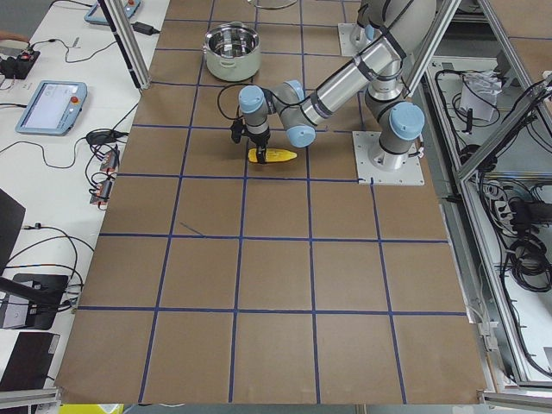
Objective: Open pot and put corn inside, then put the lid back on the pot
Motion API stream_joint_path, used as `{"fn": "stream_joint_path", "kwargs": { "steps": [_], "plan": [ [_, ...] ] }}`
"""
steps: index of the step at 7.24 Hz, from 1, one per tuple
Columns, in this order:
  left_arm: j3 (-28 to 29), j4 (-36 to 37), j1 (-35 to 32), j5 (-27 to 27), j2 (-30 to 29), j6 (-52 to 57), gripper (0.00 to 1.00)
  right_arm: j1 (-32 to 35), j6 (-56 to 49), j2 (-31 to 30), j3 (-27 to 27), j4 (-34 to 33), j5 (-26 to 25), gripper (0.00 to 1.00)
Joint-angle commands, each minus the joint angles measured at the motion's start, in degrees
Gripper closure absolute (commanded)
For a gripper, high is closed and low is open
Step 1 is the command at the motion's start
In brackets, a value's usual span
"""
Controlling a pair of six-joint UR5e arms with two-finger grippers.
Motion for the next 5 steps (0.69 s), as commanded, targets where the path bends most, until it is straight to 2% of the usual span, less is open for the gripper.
{"fn": "stream_joint_path", "kwargs": {
  "steps": [1, 2, 3, 5],
  "plan": [
    [0.20, 0.32, -0.17, 0.25, -0.16, -0.11, 0.65, -0.94, -0.07, -0.07, 0.00, 0.39, 0.17, 0.74],
    [0.29, 0.32, -0.96, 0.07, 0.45, -1.33, 0.72, -1.21, -0.07, 0.11, 0.09, 0.48, 0.43, 0.74],
    [1.51, -0.38, -2.53, -0.28, 1.50, -4.13, 0.72, -1.38, -0.16, 0.11, 0.35, 0.22, 0.35, 0.74],
    [5.19, -2.84, -12.69, -0.10, 2.91, -16.13, 0.72, -1.56, -0.07, -0.24, 1.67, -0.04, 0.26, 0.75]
  ]
}}
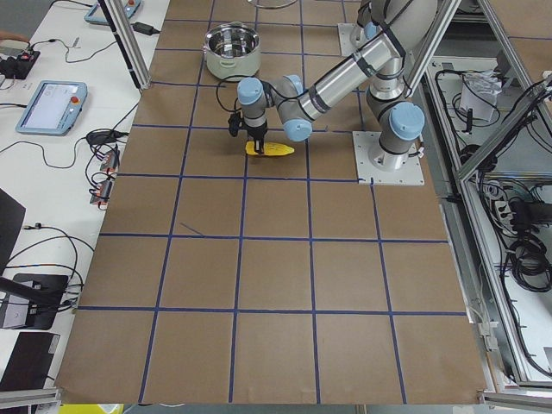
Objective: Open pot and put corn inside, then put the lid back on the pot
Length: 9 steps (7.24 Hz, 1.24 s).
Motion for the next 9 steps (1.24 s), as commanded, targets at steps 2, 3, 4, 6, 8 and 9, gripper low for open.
{"fn": "stream_joint_path", "kwargs": {
  "steps": [2, 3, 4, 6, 8, 9],
  "plan": [
    [12.05, -6.26, -16.21, -0.10, -0.16, -17.50, 0.72, -0.19, 0.06, -0.18, 0.61, -0.02, -0.43, 0.75],
    [17.06, -8.47, -20.18, -1.40, -0.85, -22.41, 0.72, -0.19, 0.14, -0.27, 0.61, 0.33, -0.52, 0.76],
    [22.77, -8.23, -23.44, -3.59, -3.91, -24.03, 0.72, -0.19, 0.14, -0.70, 0.69, 0.68, -0.61, 0.76],
    [35.25, -9.10, -29.25, -3.17, -11.72, -25.97, 0.72, -0.45, 0.23, -1.06, 1.48, 0.68, -0.70, 0.76],
    [47.29, -15.23, -33.04, -2.56, -18.49, -27.64, 0.72, -0.45, 0.32, -2.02, 2.62, 0.42, -0.70, 0.76],
    [51.78, -17.60, -34.27, -2.38, -21.66, -27.82, 0.72, -0.45, 0.32, -2.46, 3.33, 0.07, -0.70, 0.76]
  ]
}}
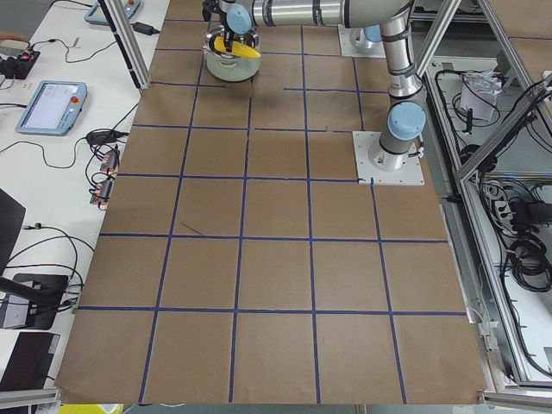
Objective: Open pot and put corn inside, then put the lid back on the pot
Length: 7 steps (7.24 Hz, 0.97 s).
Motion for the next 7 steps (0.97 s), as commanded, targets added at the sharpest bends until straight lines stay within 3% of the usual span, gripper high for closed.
{"fn": "stream_joint_path", "kwargs": {
  "steps": [1, 3, 4, 5, 7],
  "plan": [
    [10.19, -4.61, -2.31, 0.31, -6.12, -0.57, 0.71, -0.01, -0.05, -0.72, 0.96, -0.51, -0.01, 0.76],
    [13.29, -6.21, -2.31, 0.14, -7.89, -0.57, 0.68, -0.01, -0.05, -0.72, 0.96, -0.51, -0.01, 0.76],
    [13.65, -6.12, -2.31, 0.31, -8.59, -0.49, 0.41, -0.01, -0.05, -0.72, 0.96, -0.51, -0.01, 0.76],
    [13.65, -6.12, -2.31, -0.21, -8.60, -0.49, 0.00, -0.01, 0.03, -0.72, 1.05, -0.42, 0.08, 0.76],
    [13.13, -6.65, -1.88, 0.14, -7.82, -0.22, 0.00, -0.01, -0.05, -0.72, 1.05, -0.42, 0.08, 0.76]
  ]
}}
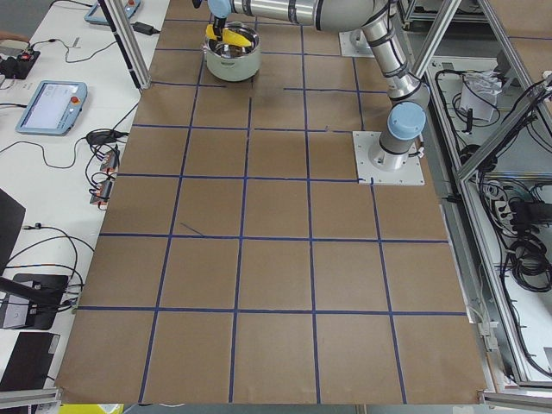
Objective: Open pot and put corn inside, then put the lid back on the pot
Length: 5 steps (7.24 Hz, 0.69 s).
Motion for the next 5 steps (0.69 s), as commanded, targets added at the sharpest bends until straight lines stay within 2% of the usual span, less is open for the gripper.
{"fn": "stream_joint_path", "kwargs": {
  "steps": [1, 2, 3, 5],
  "plan": [
    [-0.95, -0.46, 0.78, -0.04, 1.33, 0.29, 0.00, 0.00, -0.02, 0.00, 0.02, 0.01, 0.01, 0.76],
    [-1.22, -0.80, 3.14, -0.05, 2.21, 0.47, 0.00, 0.00, -0.11, 0.08, 0.02, 0.01, 0.01, 0.76],
    [-2.09, -4.55, 6.55, -0.05, 4.39, 1.51, 0.00, 0.43, 0.41, 0.61, -0.24, -0.51, 0.88, 0.76],
    [-11.45, -6.52, 12.62, 0.30, 13.07, 11.68, 0.00, 2.28, 1.64, 8.13, -2.69, -7.25, 1.15, 0.76]
  ]
}}
